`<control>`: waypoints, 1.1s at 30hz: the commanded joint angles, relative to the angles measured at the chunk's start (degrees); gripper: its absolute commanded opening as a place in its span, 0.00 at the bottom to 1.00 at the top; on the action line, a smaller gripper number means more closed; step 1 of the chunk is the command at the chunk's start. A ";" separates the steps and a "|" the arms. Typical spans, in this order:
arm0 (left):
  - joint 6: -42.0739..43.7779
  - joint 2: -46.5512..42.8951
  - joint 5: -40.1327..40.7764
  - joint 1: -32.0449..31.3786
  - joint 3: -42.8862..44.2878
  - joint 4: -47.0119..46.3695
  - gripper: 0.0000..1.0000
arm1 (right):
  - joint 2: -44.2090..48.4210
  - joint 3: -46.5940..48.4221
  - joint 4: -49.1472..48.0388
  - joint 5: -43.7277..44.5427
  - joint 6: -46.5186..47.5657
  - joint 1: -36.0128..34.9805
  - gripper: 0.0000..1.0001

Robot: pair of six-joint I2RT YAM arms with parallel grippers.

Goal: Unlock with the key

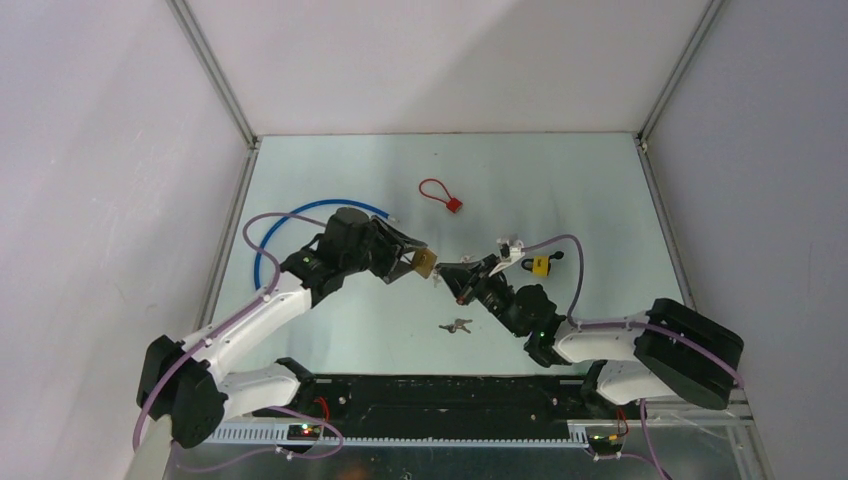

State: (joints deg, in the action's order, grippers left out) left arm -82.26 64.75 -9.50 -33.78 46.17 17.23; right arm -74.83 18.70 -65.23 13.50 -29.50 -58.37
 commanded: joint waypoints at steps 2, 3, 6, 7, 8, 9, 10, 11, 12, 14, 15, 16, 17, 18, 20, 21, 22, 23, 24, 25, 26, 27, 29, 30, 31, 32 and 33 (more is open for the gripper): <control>-3.40 -3.58 -2.12 -1.70 2.81 -4.80 0.00 | -4.45 2.80 -7.18 1.99 1.36 -0.86 0.00; -3.16 -3.54 -2.11 -1.90 2.88 -4.87 0.00 | -4.98 3.42 -7.14 2.11 1.37 -0.73 0.00; -1.95 -3.10 -1.52 -2.93 3.78 -4.93 0.00 | -5.38 4.54 -5.98 1.35 -1.08 0.27 0.00; -1.02 -2.89 -1.23 -3.12 3.85 -5.22 0.00 | -5.03 4.93 -4.21 0.76 -2.32 1.22 0.00; -0.51 -2.88 -1.05 -3.15 3.89 -5.38 0.00 | -4.79 5.07 -3.02 0.40 -5.75 1.80 0.00; 0.20 -3.16 -0.68 -3.06 3.77 -6.32 0.00 | -4.01 5.30 -0.59 -0.79 -7.99 3.16 0.00; 0.62 -3.42 -0.56 -3.00 3.16 -7.03 0.00 | -3.48 5.39 0.81 -2.74 -12.59 3.87 0.00; 1.25 -3.89 -0.44 -2.89 2.84 -9.06 0.00 | -2.49 5.71 3.86 -3.94 -17.46 5.41 0.00; 1.50 -4.47 -0.44 -2.88 2.25 -11.13 0.00 | -2.02 5.99 5.59 -6.19 -20.00 6.14 0.00; 2.55 -5.03 -0.78 -2.83 1.62 -13.86 0.00 | -0.39 7.44 11.19 -9.27 -26.84 8.28 0.00; 2.81 -5.05 -1.29 -2.80 1.63 -14.31 0.00 | -0.22 7.82 14.85 -10.24 -30.56 9.42 0.00; 3.40 -5.27 -1.48 -2.83 1.64 -15.32 0.00 | 0.10 8.56 16.44 -11.98 -32.26 9.94 0.00; 3.59 -5.39 -1.84 -2.85 1.46 -15.75 0.00 | 0.15 8.77 18.82 -12.39 -35.56 10.89 0.00; 4.14 -5.70 -2.28 -2.87 1.42 -16.49 0.00 | 0.00 9.04 19.57 -14.65 -37.00 11.34 0.00; 4.97 -6.02 -2.74 -2.85 1.30 -16.88 0.00 | -0.95 9.73 21.23 -17.77 -41.64 13.14 0.00; 5.21 -6.16 -2.91 -2.91 1.14 -16.88 0.00 | -1.34 10.02 21.52 -19.73 -44.36 13.52 0.00; 5.65 -6.44 -3.07 -2.93 0.95 -17.72 0.00 | -2.33 10.65 21.92 -20.66 -46.73 14.02 0.00; 5.85 -6.71 -3.16 -2.91 0.76 -18.45 0.00 | -2.82 11.36 22.22 -22.43 -47.86 14.22 0.00; 6.36 -6.82 -3.34 -2.93 0.67 -18.68 0.00 | -3.80 11.71 22.53 -23.28 -49.92 14.44 0.00; 6.95 -6.98 -3.42 -2.91 0.54 -19.09 0.00 | -4.82 12.19 22.48 -24.69 -50.99 14.52 0.00; 7.25 -7.08 -3.66 -2.89 0.52 -19.26 0.00 | -5.20 12.44 22.29 -25.33 -52.94 14.62 0.00; 8.09 -7.25 -3.76 -2.93 0.44 -19.72 0.00 | -6.09 12.79 22.31 -26.56 -54.04 14.78 0.00; 9.84 -7.53 -4.04 -2.98 0.56 -20.19 0.00 | -7.29 12.92 21.71 -28.06 -57.27 15.07 0.00; 10.36 -7.66 -4.08 -2.97 0.56 -20.38 0.00 | -7.63 12.93 21.33 -28.43 -58.86 15.18 0.00; 11.59 -8.03 -4.18 -2.96 0.57 -20.68 0.00 | -7.93 12.94 21.26 -28.74 -59.55 15.23 0.00; 12.25 -8.22 -4.20 -2.96 0.58 -20.85 0.00 | -8.03 12.94 21.41 -28.81 -60.64 15.22 0.00; 13.10 -8.69 -4.12 -3.02 0.50 -20.91 0.00 | -8.29 12.94 21.26 -28.68 -60.79 15.22 0.00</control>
State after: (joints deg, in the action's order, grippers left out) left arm -70.41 61.08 -1.87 -34.15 44.53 9.63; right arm -80.66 29.65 -47.83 -13.80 -84.07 -43.00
